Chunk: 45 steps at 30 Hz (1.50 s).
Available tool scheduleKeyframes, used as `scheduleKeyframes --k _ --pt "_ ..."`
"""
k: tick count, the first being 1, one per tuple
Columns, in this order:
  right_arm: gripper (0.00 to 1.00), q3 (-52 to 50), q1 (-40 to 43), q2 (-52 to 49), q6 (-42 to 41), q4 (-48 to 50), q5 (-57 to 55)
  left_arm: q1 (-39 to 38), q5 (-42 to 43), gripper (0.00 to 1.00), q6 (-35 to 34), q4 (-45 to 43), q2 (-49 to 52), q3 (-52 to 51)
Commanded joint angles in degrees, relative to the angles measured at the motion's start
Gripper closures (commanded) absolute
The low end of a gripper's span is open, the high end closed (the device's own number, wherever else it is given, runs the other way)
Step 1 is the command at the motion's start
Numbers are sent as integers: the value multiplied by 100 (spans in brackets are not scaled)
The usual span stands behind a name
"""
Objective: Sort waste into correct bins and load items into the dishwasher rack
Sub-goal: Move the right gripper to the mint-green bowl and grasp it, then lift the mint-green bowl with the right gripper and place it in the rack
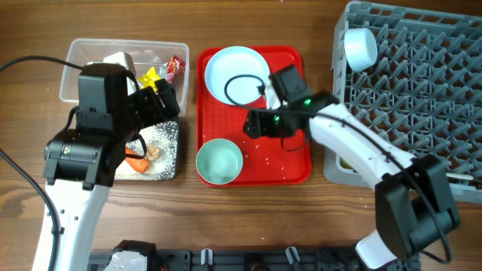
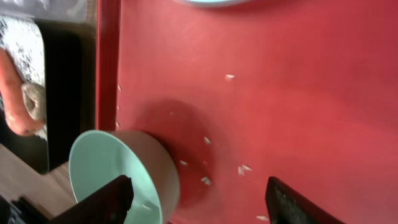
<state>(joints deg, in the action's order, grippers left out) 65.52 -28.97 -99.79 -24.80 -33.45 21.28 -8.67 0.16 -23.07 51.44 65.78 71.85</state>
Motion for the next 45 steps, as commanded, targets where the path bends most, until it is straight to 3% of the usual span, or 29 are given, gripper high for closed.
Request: scheduleKeyframes --k 1,6,9,16,20,26,32,34,35,36,42,45 --pt "35 -407 -422 -20 -778 350 195 4 44 0 -33 -9 -4 15" --pt "52 -577 -745 -20 -1038 601 -28 4 44 0 -33 -9 -4 15" --pt "70 -599 -745 -63 -1141 645 -48 4 44 0 -33 -9 -4 15" --pt "76 -599 -745 -319 -1266 824 107 4 46 0 -33 -9 -4 15" --pt "91 -599 -745 -319 -1270 822 107 4 46 0 -33 -9 -4 15" --pt "92 -599 -745 -452 -1403 887 111 4 46 0 -33 -9 -4 15" --pt "82 -599 -745 -485 -1438 1036 107 4 44 0 -33 -9 -4 15" --pt "83 -599 -745 -490 -1438 1078 105 4 44 0 -33 -9 -4 15" --pt "93 -599 -743 -490 -1432 1117 103 4 46 0 -33 -9 -4 15" --pt "96 -597 -732 -490 -1414 1187 96 4 44 0 -33 -9 -4 15" --pt "96 -457 -284 -247 -861 1209 -17 4 44 0 -33 -9 -4 15" --pt "95 -297 177 238 -645 802 -723 4 44 0 -33 -9 -4 15"
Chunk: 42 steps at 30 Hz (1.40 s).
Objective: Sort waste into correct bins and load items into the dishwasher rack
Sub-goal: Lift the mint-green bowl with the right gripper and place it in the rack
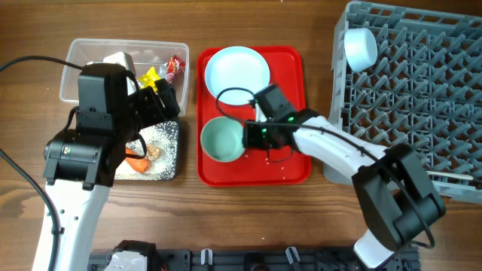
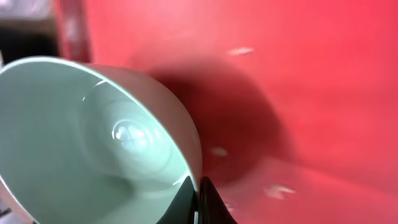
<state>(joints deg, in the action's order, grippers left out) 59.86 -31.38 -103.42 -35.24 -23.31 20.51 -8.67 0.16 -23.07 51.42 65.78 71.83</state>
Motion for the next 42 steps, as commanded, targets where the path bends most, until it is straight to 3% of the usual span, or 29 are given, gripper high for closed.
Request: scheduleKeyframes --k 1,4,9,12,15,17,24,30,36,37,38,40,42 --pt "96 323 581 800 535 -363 -960 4 44 0 -33 -7 -4 17" --pt "96 479 966 1434 850 -656 -2050 4 44 0 -33 -7 -4 17" --pt "96 518 1196 2636 1001 -649 -5812 4 44 0 -33 -7 -4 17" --pt "96 518 1196 2686 1235 -619 -7866 4 46 0 -33 -7 -4 17" --pt "96 516 1217 2503 1971 -481 -9180 4 44 0 -33 -7 -4 17" --pt "96 516 1305 2310 2651 -188 -9584 4 46 0 -33 -7 -4 17" --pt "96 516 1561 1102 6266 544 -9562 4 46 0 -33 -7 -4 17" --pt "96 511 1561 345 6695 531 -9576 4 44 0 -33 -7 -4 17" --pt "96 507 1550 343 6693 533 -9556 4 44 0 -33 -7 -4 17" --pt "86 507 1543 343 6675 538 -9554 4 46 0 -33 -7 -4 17" --pt "62 507 1510 343 6675 535 -9510 4 46 0 -33 -7 -4 17" --pt "44 505 1445 343 6673 557 -9490 4 44 0 -33 -7 -4 17" --pt "37 507 1342 343 6671 557 -9342 4 44 0 -33 -7 -4 17"
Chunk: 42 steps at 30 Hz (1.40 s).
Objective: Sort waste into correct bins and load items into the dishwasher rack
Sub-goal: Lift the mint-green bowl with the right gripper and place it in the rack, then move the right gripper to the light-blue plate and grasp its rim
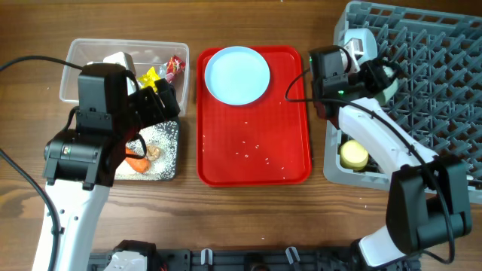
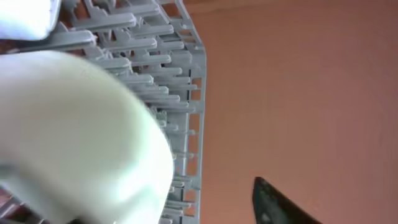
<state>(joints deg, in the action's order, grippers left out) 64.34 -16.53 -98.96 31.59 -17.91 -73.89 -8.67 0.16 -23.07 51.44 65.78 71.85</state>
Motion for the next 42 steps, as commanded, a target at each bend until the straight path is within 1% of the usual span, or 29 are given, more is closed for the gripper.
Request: scheduleKeyframes --k 1,11,13,14,16,20,22,23,25,26,28,34,35,38,39,41,42 --pt "36 59 -197 -103 -13 15 157 4 44 0 -33 -9 -4 15" --pt "27 59 -809 -101 -9 31 345 4 44 0 -33 -9 -4 15" --pt "27 59 -861 -101 -9 33 343 4 44 0 -33 -9 -4 15" --pt "24 57 -903 -103 -13 59 374 4 44 0 -33 -9 -4 15" --pt "22 59 -933 -103 -11 79 496 4 46 0 -33 -9 -4 15" --pt "21 57 -949 -103 -33 74 785 4 44 0 -33 -9 -4 15" --pt "16 57 -946 -103 -33 76 796 4 44 0 -33 -9 -4 15" --pt "1 59 -931 -103 -42 81 861 4 44 0 -33 -9 -4 15" --pt "0 59 -896 -103 -476 98 1211 4 46 0 -33 -9 -4 15" --pt "0 57 -890 -101 -824 103 1366 4 46 0 -33 -9 -4 15" --pt "0 59 -890 -101 -1281 291 1416 4 44 0 -33 -9 -4 15" --pt "0 79 -1104 219 -1213 1648 1327 4 46 0 -33 -9 -4 15" --pt "0 109 -1204 313 -1213 1733 1462 4 44 0 -33 -9 -4 15" --pt "0 142 -1768 603 -1228 1528 2990 4 44 0 -33 -9 -4 15" --pt "0 142 -1923 621 -1305 1416 3300 4 44 0 -33 -9 -4 15" --pt "0 138 -2210 595 -2260 1047 4223 4 44 0 -33 -9 -4 15" --pt "0 138 -2251 568 -2986 813 5084 4 44 0 -33 -9 -4 15"
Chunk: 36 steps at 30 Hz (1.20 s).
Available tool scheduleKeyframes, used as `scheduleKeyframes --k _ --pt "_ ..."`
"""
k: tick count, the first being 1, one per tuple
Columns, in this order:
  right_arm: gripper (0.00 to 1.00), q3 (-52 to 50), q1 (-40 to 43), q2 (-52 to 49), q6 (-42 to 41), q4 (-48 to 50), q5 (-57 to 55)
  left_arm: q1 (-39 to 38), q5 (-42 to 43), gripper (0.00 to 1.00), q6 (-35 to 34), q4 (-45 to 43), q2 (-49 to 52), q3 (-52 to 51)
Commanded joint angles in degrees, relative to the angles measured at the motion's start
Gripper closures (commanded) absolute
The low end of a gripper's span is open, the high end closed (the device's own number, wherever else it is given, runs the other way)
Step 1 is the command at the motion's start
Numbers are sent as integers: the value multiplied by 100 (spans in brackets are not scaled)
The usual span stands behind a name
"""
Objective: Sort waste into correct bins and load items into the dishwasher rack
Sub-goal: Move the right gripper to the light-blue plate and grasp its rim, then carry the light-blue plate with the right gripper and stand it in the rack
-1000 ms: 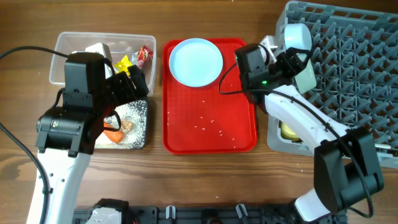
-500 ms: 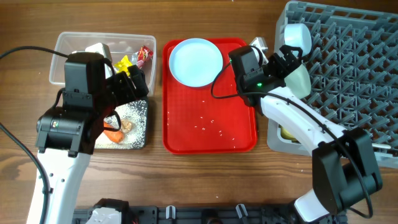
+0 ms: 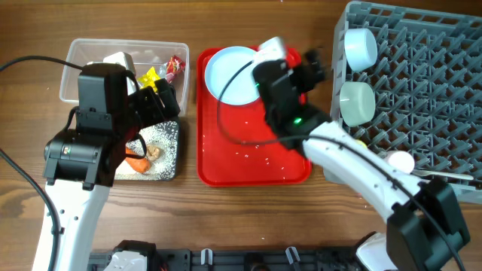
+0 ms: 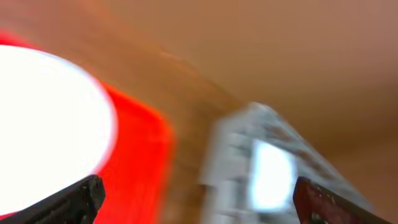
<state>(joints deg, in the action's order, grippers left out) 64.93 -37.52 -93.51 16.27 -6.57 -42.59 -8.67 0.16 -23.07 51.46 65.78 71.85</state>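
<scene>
The pale green bowl [image 3: 356, 102] lies on its side among the tines at the left edge of the grey dishwasher rack [image 3: 422, 83], below a white cup [image 3: 360, 47]. A white plate [image 3: 232, 74] sits at the top of the red tray [image 3: 252, 162]. My right gripper [image 3: 310, 65] hovers over the tray's upper right corner; in the blurred right wrist view the gripper [image 4: 202, 199] is open and empty, with the plate [image 4: 50, 124] to its left and the rack [image 4: 236, 162] ahead. My left gripper [image 3: 160, 99] hangs over the bins, and its jaws are unclear.
A clear plastic bin [image 3: 83, 51] with wrappers stands at the upper left. Below it a dark tray [image 3: 167, 164] holds food scraps and a carrot piece. Rice grains are scattered on the red tray. A white round item [image 3: 399, 160] lies in the rack's front compartment.
The right gripper held the green bowl at the rack's left edge; now the bowl rests in the rack and the gripper is open over the tray's upper right corner. The left arm is unchanged.
First my right gripper stood open beside the green bowl on the red tray. Then it was shut on the bowl's rim. After that the bowl was at the rack with the tray left holding only the plate. Now the bowl stays in the rack, released.
</scene>
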Motion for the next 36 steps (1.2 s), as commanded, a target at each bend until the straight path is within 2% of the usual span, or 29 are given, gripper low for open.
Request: scheduleKeyframes --k 1,3,6,8,13,18,22,25,27,28,30,32,36 --pt "0 74 -136 2 -1825 -431 2562 4 44 0 -33 -11 -4 15" --pt "0 63 -61 -31 -2094 -557 3628 4 46 0 -33 -11 -4 15" --pt "0 63 120 -31 -3233 -841 3853 4 44 0 -33 -11 -4 15" --pt "0 66 433 -31 -3696 -970 4478 4 44 0 -33 -11 -4 15" --pt "0 774 1469 -42 -4037 -1808 5936 4 46 0 -33 -11 -4 15" --pt "0 2000 1746 -588 -3567 -3010 5578 4 46 0 -33 -11 -4 15" --pt "0 2048 1746 -1287 -3602 -3008 5816 4 44 0 -33 -11 -4 15" --pt "0 2046 1746 -1685 -4511 -2769 5958 4 44 0 -33 -11 -4 15" --pt "0 2046 1738 -1818 -4588 -2577 5949 4 46 0 -33 -11 -4 15" --pt "2 2046 1720 -1891 -4607 -2485 5925 4 46 0 -33 -11 -4 15" --pt "16 2000 1674 -2065 -4776 -2350 5676 4 46 0 -33 -11 -4 15" --pt "22 1991 1565 -2352 -5145 -2339 5272 4 44 0 -33 -11 -4 15" --pt "41 1991 1410 -2830 -5248 -2203 5121 4 46 0 -33 -11 -4 15"
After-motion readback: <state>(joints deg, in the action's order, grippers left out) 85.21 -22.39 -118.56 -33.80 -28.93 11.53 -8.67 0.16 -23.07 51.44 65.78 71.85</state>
